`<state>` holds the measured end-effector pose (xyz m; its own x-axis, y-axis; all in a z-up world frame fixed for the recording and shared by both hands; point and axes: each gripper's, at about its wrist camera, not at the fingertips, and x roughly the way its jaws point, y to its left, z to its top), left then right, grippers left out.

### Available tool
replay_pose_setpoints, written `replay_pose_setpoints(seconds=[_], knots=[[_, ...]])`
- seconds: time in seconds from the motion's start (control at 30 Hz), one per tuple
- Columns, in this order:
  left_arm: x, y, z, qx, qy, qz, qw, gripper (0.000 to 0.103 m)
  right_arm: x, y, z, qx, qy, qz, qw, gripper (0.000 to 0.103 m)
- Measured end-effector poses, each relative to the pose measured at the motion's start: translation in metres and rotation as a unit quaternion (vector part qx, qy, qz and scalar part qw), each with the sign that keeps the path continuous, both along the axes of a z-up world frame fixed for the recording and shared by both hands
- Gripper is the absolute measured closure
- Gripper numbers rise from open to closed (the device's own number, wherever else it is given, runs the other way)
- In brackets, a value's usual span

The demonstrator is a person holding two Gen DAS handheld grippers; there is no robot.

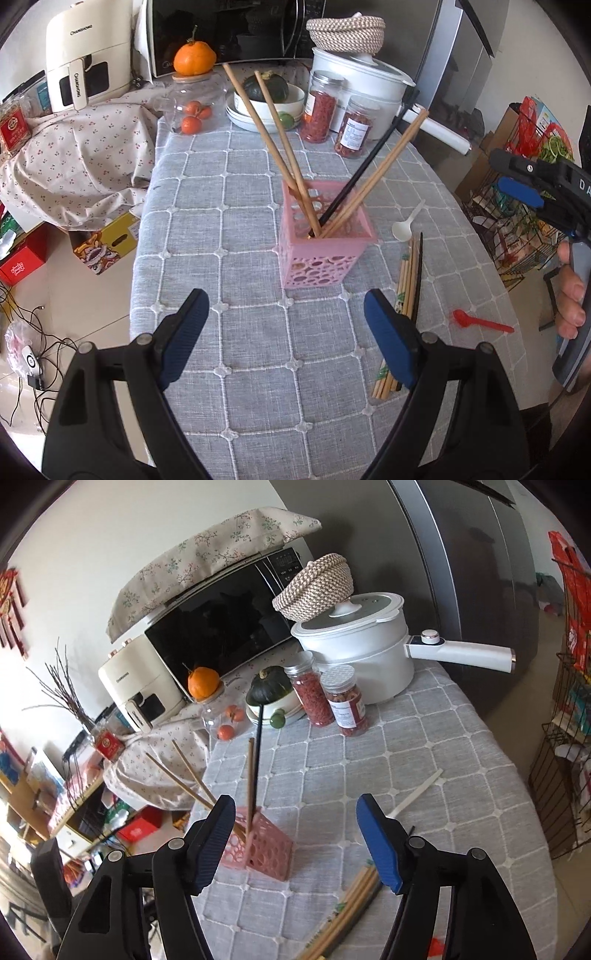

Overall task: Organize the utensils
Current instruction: 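Close the left gripper on a wooden chopstick while the right gripper moves toward the red spoon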

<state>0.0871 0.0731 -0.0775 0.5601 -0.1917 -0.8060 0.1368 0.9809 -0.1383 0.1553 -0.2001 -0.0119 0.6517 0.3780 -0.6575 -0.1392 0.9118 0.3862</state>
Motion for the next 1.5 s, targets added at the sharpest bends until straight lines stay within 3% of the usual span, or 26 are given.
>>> replay_pose_setpoints(seconds=[0.33, 0.53, 0.63, 0.7, 0.77, 0.8, 0.9, 1.07, 1.37, 1.43, 1.5], knots=[[0.005, -0.056, -0.021, -0.002, 0.065, -0.072, 0.9953, 0.017, -0.022, -0.029, -0.037, -0.111, 0.098, 0.023, 0.989, 0.030], [0.007, -0.096, -0.033, 0.015, 0.078, -0.109, 0.9909, 0.019, -0.025, -0.057, -0.057, -0.137, 0.148, -0.002, 0.979, 0.027], [0.011, -0.112, -0.040, 0.013, 0.083, -0.122, 0.9889, 0.040, -0.025, -0.071, -0.064, -0.133, 0.169, -0.013, 0.977, 0.027], [0.017, -0.122, -0.047, 0.013, 0.092, -0.130, 0.9871, 0.065, -0.026, -0.080, -0.068, -0.133, 0.178, -0.021, 0.975, 0.027], [0.025, -0.133, -0.056, 0.010, 0.104, -0.137, 0.9851, 0.081, -0.027, -0.087, -0.069, -0.133, 0.181, -0.025, 0.974, 0.027], [0.027, -0.136, -0.059, 0.008, 0.109, -0.136, 0.9846, 0.087, -0.028, -0.089, -0.068, -0.133, 0.181, -0.027, 0.974, 0.027], [0.038, -0.149, -0.072, 0.008, 0.124, -0.135, 0.9831, 0.092, -0.030, -0.099, -0.066, -0.135, 0.180, -0.031, 0.974, 0.027], [0.048, -0.161, -0.089, 0.040, 0.128, -0.124, 0.9832, 0.093, -0.031, -0.112, -0.066, -0.132, 0.183, -0.041, 0.973, 0.026], [0.056, -0.170, -0.089, 0.058, 0.117, -0.133, 0.9825, 0.093, -0.029, -0.116, -0.069, -0.124, 0.191, -0.044, 0.973, 0.026], [0.059, -0.171, -0.091, 0.058, 0.118, -0.137, 0.9818, 0.090, -0.029, -0.116, -0.070, -0.125, 0.192, -0.044, 0.972, 0.026], [0.063, -0.170, -0.094, 0.058, 0.129, -0.136, 0.9807, 0.077, -0.029, -0.117, -0.071, -0.124, 0.193, -0.048, 0.972, 0.026]])
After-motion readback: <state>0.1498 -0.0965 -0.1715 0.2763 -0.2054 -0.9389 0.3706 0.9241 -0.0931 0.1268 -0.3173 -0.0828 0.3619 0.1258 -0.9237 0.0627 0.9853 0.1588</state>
